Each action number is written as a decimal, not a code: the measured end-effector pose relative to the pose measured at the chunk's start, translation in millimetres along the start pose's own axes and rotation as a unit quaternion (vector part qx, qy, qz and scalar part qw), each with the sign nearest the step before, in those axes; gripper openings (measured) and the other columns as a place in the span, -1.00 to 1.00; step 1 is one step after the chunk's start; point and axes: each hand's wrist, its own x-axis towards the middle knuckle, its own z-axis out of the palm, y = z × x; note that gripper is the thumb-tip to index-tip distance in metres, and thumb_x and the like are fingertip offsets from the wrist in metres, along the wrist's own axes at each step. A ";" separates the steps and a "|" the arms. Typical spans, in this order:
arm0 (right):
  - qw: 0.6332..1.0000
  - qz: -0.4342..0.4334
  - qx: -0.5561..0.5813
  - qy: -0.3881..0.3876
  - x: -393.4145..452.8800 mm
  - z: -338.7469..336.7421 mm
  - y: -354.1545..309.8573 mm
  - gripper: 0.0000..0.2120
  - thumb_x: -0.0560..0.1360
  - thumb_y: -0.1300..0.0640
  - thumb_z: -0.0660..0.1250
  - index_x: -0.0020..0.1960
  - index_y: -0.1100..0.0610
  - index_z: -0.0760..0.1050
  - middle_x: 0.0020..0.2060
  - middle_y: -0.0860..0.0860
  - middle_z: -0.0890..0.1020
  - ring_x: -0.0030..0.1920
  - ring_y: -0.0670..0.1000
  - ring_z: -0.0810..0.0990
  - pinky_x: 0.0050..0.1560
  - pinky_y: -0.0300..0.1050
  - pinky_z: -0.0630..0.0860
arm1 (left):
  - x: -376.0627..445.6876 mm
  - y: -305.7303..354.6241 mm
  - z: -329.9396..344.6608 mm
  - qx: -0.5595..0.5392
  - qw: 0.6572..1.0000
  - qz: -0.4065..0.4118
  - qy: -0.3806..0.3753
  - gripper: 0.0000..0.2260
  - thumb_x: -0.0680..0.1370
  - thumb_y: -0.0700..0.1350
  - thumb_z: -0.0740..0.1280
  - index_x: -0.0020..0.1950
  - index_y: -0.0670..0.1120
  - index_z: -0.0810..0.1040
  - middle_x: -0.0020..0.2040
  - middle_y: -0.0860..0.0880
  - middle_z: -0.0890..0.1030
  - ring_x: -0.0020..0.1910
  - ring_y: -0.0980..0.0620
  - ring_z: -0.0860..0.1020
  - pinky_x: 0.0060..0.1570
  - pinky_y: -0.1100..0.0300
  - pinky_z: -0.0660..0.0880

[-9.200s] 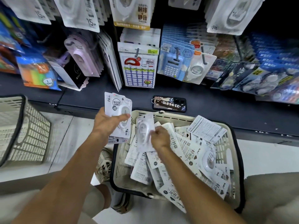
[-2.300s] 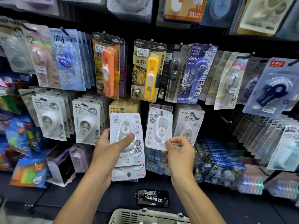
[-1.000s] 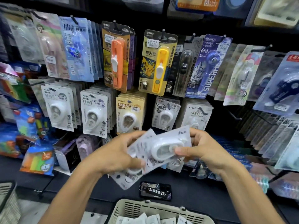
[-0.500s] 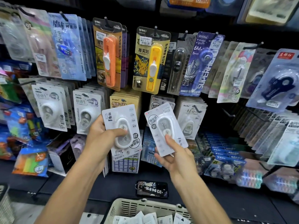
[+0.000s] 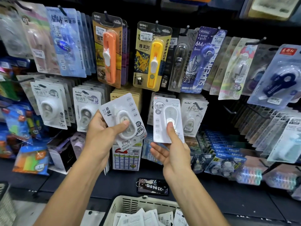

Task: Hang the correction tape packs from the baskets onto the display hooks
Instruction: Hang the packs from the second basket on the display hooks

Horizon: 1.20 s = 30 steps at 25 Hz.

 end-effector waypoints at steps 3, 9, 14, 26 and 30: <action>0.999 -0.004 -0.041 0.017 -2.5 -5.7 1.7 -0.54 0.35 -0.15 0.57 0.03 0.16 0.57 -0.44 0.02 0.69 -0.50 0.03 0.63 -0.53 -0.16 0.57 | 2.7 0.4 -2.8 -0.022 1.000 0.006 0.003 -0.59 0.45 -0.43 0.46 0.13 0.02 0.58 -0.01 0.02 0.77 -0.01 0.02 0.74 -0.22 0.21 0.65; 0.987 0.109 -0.100 -0.055 14.9 -2.7 -5.1 -0.44 0.53 -0.28 0.33 0.28 0.15 0.44 -0.13 0.18 0.76 -0.46 0.04 0.64 -0.47 -0.13 0.57 | 1.2 -1.3 -1.4 -0.045 0.998 0.022 -0.022 -0.60 0.35 -0.28 0.52 0.12 0.03 0.61 0.00 -0.01 0.77 -0.02 0.01 0.74 -0.22 0.22 0.65; 0.961 0.021 -0.274 -0.009 25.7 -20.4 5.2 -0.54 0.59 -0.07 0.35 0.43 -0.05 0.31 0.07 -0.03 0.59 -0.09 0.04 0.64 -0.15 0.05 0.65 | -0.5 -0.8 -3.3 0.029 0.997 0.045 -0.048 -0.69 0.37 -0.17 0.55 0.07 0.05 0.67 -0.03 0.01 0.77 -0.07 0.02 0.75 -0.23 0.23 0.66; 0.970 -0.042 -0.037 -0.238 19.4 -22.5 -15.1 -0.56 0.40 0.21 0.51 0.25 0.18 0.52 0.11 0.11 0.72 0.06 0.13 0.72 -0.11 -0.03 0.71 | -5.8 -13.4 10.7 0.316 0.947 0.045 -0.021 -0.34 0.27 0.27 0.56 0.31 0.16 0.46 0.19 0.18 0.53 0.08 0.23 0.55 -0.02 0.15 0.53; 0.968 0.013 -0.086 -0.236 12.1 -30.8 10.4 -0.48 0.33 0.19 0.55 0.27 0.15 0.53 0.04 0.17 0.73 -0.10 0.12 0.74 -0.20 0.00 0.68 | -2.6 -18.8 18.0 0.080 0.996 -0.019 -0.033 -0.63 0.50 -0.27 0.50 0.16 0.14 0.61 0.18 0.20 0.64 0.22 0.11 0.62 0.03 0.14 0.61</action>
